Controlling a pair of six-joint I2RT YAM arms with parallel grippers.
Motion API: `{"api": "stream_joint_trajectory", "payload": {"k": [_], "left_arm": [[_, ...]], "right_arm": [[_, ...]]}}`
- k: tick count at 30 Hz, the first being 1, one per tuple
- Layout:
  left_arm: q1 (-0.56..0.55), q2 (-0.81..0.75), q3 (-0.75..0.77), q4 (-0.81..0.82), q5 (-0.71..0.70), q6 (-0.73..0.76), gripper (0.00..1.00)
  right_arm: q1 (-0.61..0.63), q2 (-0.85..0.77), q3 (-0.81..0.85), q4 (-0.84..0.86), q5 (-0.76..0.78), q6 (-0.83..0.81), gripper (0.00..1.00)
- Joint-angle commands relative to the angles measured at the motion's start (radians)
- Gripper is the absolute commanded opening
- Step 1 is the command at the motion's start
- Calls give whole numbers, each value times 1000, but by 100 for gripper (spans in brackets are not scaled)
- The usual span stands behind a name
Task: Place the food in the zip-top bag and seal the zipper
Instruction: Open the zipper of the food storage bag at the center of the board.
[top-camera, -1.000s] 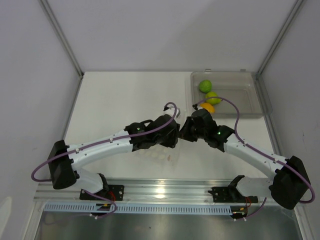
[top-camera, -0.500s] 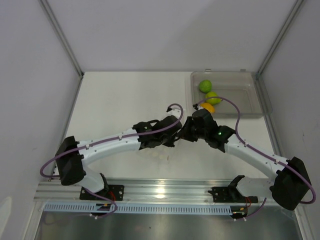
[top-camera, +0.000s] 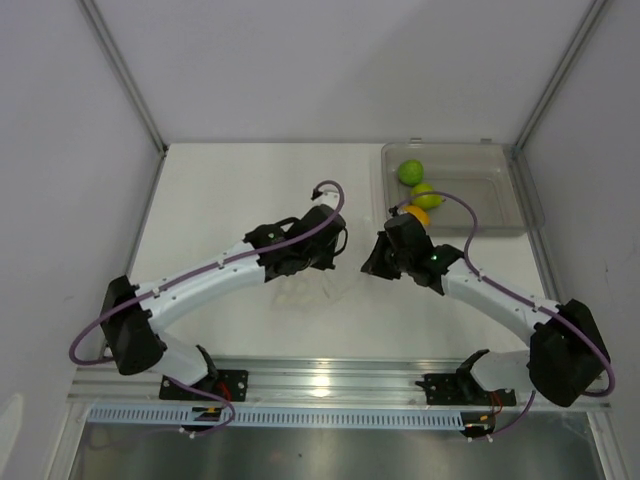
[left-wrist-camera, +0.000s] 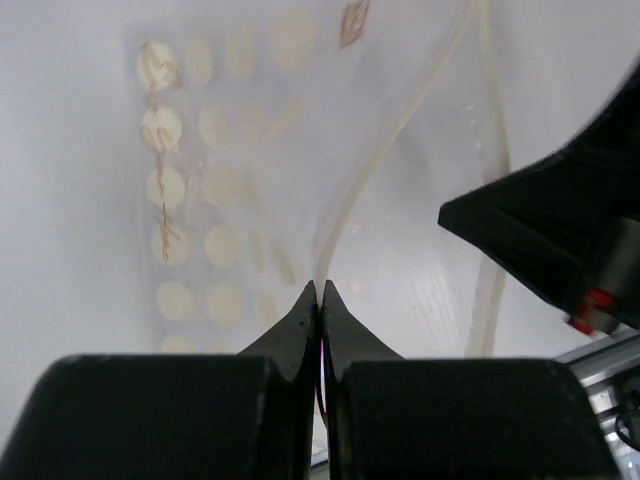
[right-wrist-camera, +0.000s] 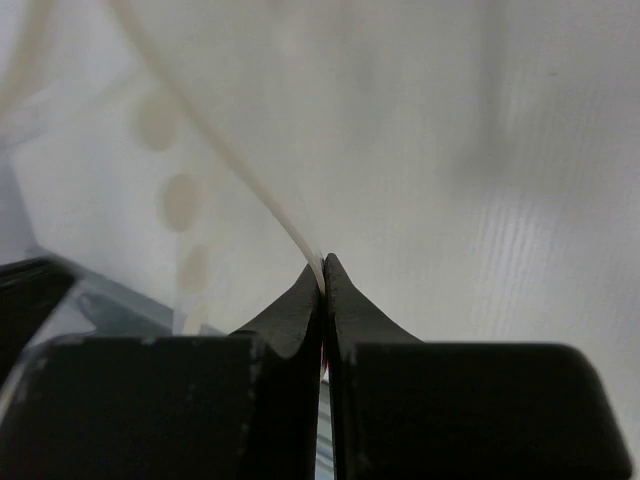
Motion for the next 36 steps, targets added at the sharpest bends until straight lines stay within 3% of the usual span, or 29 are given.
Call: {"api": "stream_joint_trajectory", "payload": {"k": [1, 8, 13, 17, 20, 24, 29, 33, 36], "left_arm": [[-1, -92, 127, -58, -101, 23, 1], [-1, -156, 191, -66, -235, 26, 1], [1, -130, 176, -43, -235, 66, 1], [24, -57, 161, -25, -152, 81, 1], [41, -16, 161, -32, -127, 71, 1], [68, 58, 172, -25, -97, 39, 1], [87, 118, 204, -16, -88, 25, 1], [97, 153, 246, -6, -69, 28, 1], [116, 186, 267, -11, -57, 31, 1]], "right_arm": [[-39, 60, 31, 13, 10, -65, 0], [-64, 161, 66, 74, -21, -108, 0], [-116, 255, 167, 85, -82, -154, 0], [-145, 312, 244, 56, -107, -200, 2], [-148, 321, 257, 47, -117, -202, 14], [-160, 316, 264, 42, -122, -231, 44], [-199, 327, 313, 15, -153, -265, 51], [-213, 297, 339, 5, -159, -286, 63], [-225, 264, 372, -27, -171, -294, 64]]}}
